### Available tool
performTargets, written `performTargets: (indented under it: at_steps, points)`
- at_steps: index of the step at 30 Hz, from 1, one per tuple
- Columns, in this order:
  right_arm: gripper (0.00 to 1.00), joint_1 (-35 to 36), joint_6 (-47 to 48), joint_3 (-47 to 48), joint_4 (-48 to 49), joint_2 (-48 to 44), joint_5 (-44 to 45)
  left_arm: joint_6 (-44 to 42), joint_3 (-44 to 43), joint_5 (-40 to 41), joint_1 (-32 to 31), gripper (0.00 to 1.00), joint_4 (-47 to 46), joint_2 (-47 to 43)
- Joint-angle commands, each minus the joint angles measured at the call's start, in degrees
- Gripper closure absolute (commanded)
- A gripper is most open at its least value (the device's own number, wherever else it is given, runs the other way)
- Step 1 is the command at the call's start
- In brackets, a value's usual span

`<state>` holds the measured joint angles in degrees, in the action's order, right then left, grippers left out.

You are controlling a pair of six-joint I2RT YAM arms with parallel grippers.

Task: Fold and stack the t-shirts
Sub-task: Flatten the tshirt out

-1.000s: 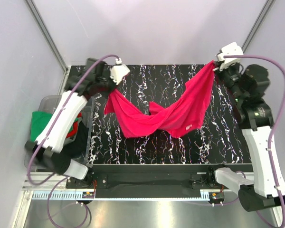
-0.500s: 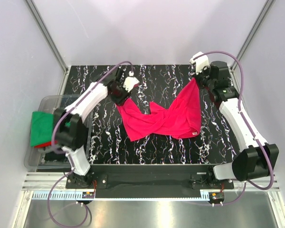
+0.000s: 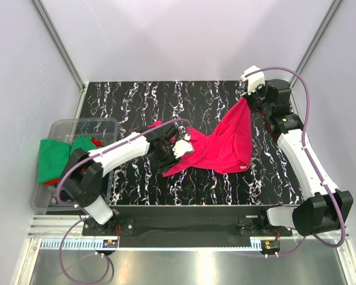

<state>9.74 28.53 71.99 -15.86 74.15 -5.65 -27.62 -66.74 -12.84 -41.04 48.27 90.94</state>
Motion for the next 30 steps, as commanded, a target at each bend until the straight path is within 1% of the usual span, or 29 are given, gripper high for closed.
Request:
performTargets:
  at_steps: [1, 4, 6, 10, 16, 22, 27, 28, 29, 30]
  points:
    - [1.00, -0.16, 0.38, 0.70, 2.15, -1.37, -0.68, 1.60, -3.03, -0.25, 0.17, 0.53, -3.27, 3.54]
    - [1.00, -0.16, 0.47, 0.35, 1.80, -1.90, -0.68, 2.48, -4.53, -0.52, -0.01, 0.53, -3.97, 6.27]
    - [1.00, -0.16, 0.91, 0.17, 1.62, -2.26, -0.59, 2.57, -4.01, -0.34, -0.36, 0.53, -4.24, 7.76]
    - [1.00, -0.16, 1.44, 0.35, 1.44, -2.52, -0.41, 2.92, -1.30, 0.01, -0.36, 0.52, -5.47, 8.20]
    - [1.00, -0.16, 1.35, 0.26, 1.53, -1.82, -0.68, 3.01, 0.47, 0.45, -0.36, 0.52, -6.43, 9.96]
    - [1.00, -0.16, 1.70, 0.96, 1.44, -1.29, -0.42, 3.53, 3.89, 1.94, -0.36, 0.52, -9.51, 11.37]
    - [1.00, -0.16, 1.96, 0.52, 1.53, -1.38, -0.24, 3.88, 4.43, 3.08, -0.36, 0.52, -10.83, 12.95]
    - [1.00, -0.07, 1.96, 0.44, 1.53, -1.38, -0.24, 3.97, 4.69, 4.13, -0.36, 0.54, -11.09, 13.30]
    - [1.00, -0.16, 1.96, 0.35, 1.44, -1.38, -0.24, 3.97, 4.86, 4.75, -0.36, 0.60, -11.70, 13.56]
    - [1.00, -0.16, 1.96, 0.35, 1.53, -1.29, -0.24, 3.89, 4.95, 5.19, -0.36, 0.87, -12.06, 14.18]
